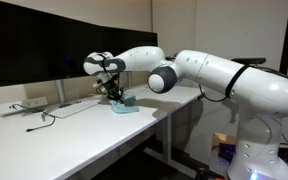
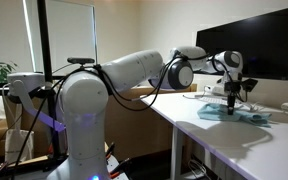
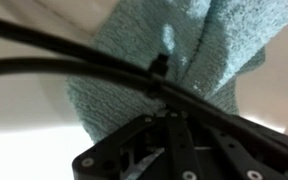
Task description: Slide the towel across the table.
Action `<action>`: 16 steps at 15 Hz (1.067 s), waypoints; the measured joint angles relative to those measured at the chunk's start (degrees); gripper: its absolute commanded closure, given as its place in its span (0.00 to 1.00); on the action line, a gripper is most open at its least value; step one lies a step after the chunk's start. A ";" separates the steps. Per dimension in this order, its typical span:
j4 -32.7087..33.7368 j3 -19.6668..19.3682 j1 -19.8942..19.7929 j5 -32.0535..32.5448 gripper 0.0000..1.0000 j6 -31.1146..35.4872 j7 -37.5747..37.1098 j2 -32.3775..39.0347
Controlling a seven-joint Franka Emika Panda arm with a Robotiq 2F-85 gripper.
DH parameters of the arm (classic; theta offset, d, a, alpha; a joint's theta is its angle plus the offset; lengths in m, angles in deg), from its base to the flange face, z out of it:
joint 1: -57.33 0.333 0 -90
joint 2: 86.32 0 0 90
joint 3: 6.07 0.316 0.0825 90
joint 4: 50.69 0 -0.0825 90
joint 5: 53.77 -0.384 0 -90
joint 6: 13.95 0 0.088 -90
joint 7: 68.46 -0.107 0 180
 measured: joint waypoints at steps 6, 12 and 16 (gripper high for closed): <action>0.05 0.01 5.21 0.00 0.91 -0.47 3.09 -0.01; 0.07 -0.02 11.28 0.04 0.91 -1.60 6.33 -0.01; 0.13 0.01 16.22 0.04 0.91 -1.95 6.56 -0.02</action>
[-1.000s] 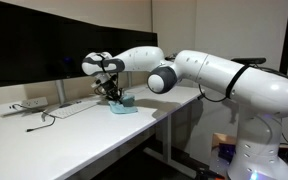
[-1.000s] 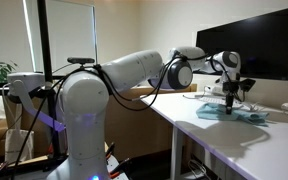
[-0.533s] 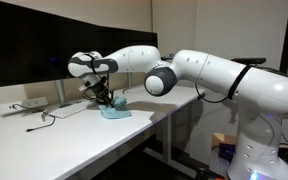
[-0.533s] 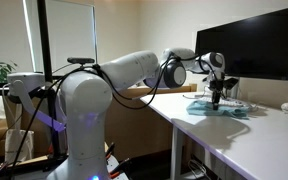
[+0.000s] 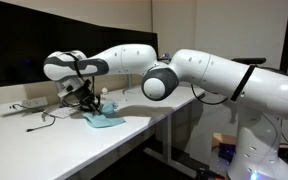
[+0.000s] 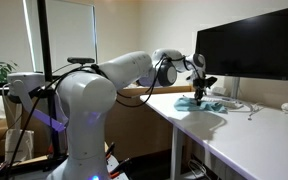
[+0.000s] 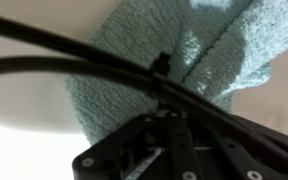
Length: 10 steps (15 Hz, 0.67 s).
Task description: Slide the towel across the table.
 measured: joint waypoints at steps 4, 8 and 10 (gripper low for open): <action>0.03 0.72 5.42 0.29 0.92 -0.29 -0.07 -0.09; 0.03 2.75 10.99 0.35 0.91 -0.49 -1.47 -0.35; 0.03 3.55 13.98 0.35 0.91 -0.85 -3.43 -0.44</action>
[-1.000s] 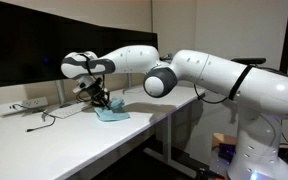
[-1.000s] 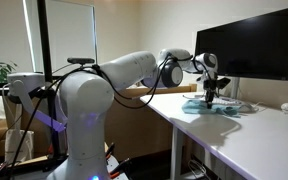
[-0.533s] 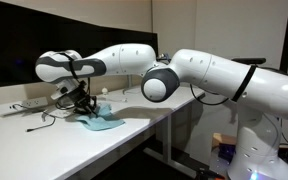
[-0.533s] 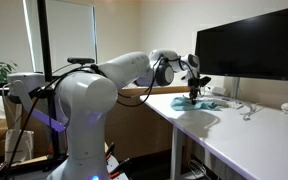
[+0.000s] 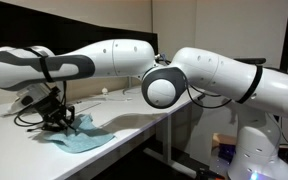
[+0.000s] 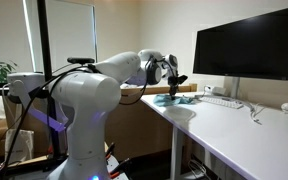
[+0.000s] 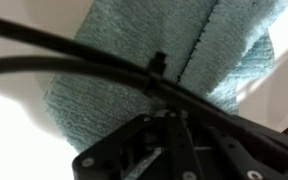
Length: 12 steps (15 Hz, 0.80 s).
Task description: Slide the towel across the table.
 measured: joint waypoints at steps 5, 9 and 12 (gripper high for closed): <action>0.01 1.93 7.86 0.00 0.91 -0.62 -10.10 -0.14; 0.20 2.12 13.27 -3.15 0.91 -0.55 -25.86 -0.20; 0.30 3.03 14.81 -4.58 0.90 -0.11 -37.56 -0.11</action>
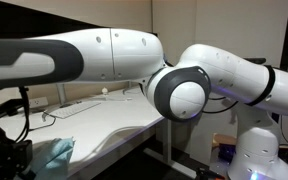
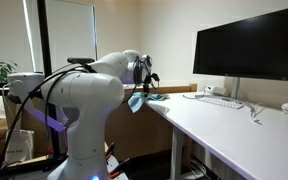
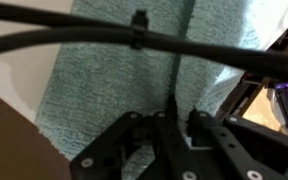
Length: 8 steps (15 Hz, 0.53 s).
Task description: Slide the towel across the table.
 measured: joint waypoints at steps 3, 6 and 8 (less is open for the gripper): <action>0.02 1.78 -1.26 -0.41 0.90 0.02 -8.43 0.01; 0.10 3.68 -4.00 -1.83 0.90 0.48 -15.25 -0.02; 0.15 4.60 -6.46 -2.58 0.90 1.66 -18.71 -0.03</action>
